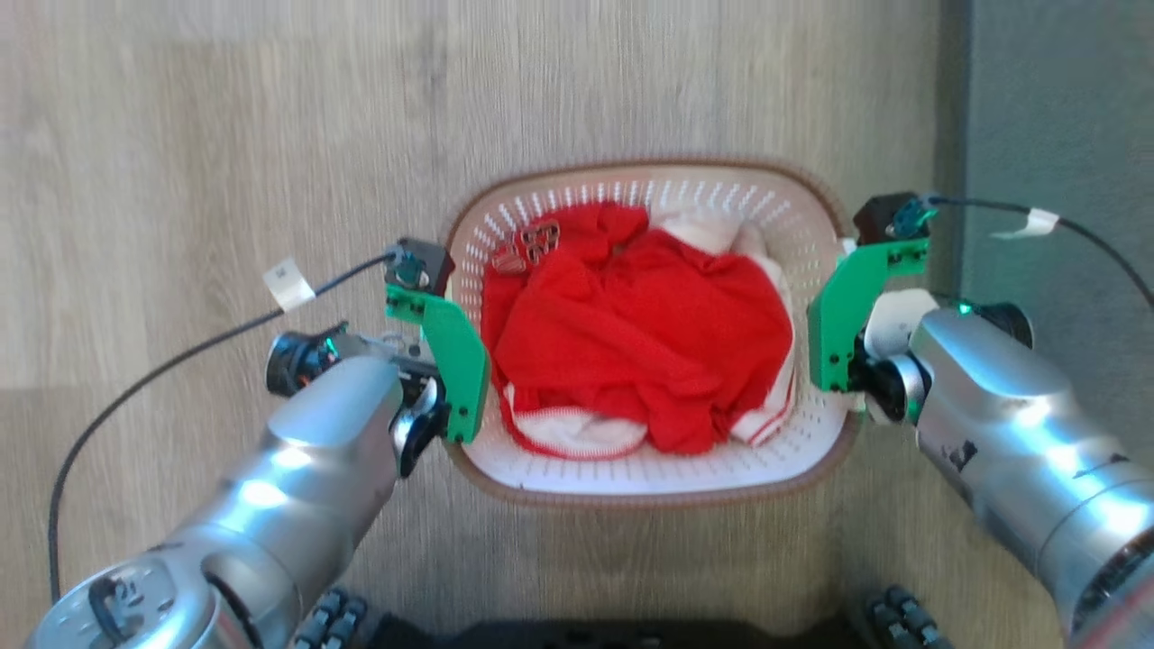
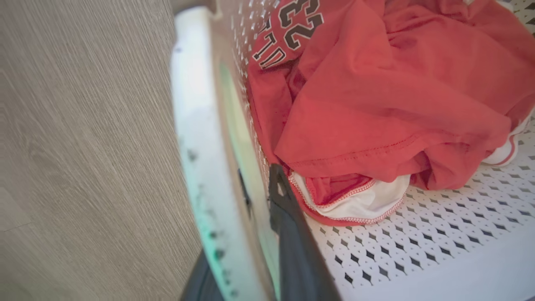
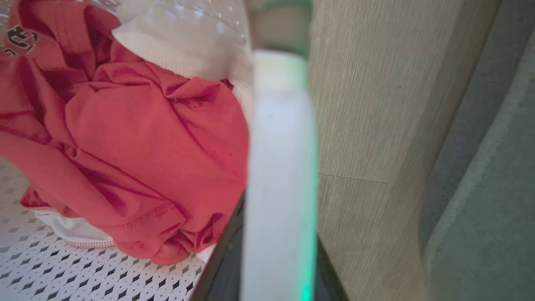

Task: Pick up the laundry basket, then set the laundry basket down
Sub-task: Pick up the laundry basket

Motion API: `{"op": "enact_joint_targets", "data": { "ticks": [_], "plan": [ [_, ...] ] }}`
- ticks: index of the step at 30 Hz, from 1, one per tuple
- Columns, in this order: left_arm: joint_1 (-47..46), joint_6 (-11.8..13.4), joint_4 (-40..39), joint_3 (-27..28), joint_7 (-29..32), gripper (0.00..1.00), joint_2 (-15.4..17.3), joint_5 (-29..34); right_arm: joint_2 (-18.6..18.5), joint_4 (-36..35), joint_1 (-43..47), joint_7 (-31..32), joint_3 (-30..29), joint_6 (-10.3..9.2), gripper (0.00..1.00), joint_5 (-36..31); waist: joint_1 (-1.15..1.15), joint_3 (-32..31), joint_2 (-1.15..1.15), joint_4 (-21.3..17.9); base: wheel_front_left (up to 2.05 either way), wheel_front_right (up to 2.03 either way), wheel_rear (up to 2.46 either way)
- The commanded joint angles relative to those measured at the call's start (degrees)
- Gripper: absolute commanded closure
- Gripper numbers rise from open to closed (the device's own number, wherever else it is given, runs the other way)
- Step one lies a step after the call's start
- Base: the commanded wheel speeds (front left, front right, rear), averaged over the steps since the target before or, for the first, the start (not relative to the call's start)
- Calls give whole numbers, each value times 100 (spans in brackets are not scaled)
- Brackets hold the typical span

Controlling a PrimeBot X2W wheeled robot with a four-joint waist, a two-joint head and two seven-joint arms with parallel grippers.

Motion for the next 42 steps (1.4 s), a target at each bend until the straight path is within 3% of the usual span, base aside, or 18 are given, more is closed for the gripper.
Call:
{"op": "enact_joint_targets", "data": {
  "ticks": [1, 14, 27, 42],
  "plan": [
    [49, -175, -201, -86, 69, 100, 18, 87, 57, -191, 337, 114, 257, 42, 100, -34, 0, -409, 0, -9, 0, 0, 0],
    [434, -427, -39, -94, 532, 100, 18, 88, 72, -441, 663, 837, 787, 42, 100, 552, 0, -1789, 0, -11, 0, 0, 0],
    [916, -491, -84, -96, 930, 100, 22, 21, 236, -574, 978, 721, 1106, 42, 100, 935, 0, -2836, 0, -83, 0, 0, 0],
    [1352, -494, -742, -96, 1469, 100, 396, 72, 475, -445, 1381, 738, 1341, 42, 100, 1320, 0, -3583, 0, -153, 0, 0, 0]
  ]
}}
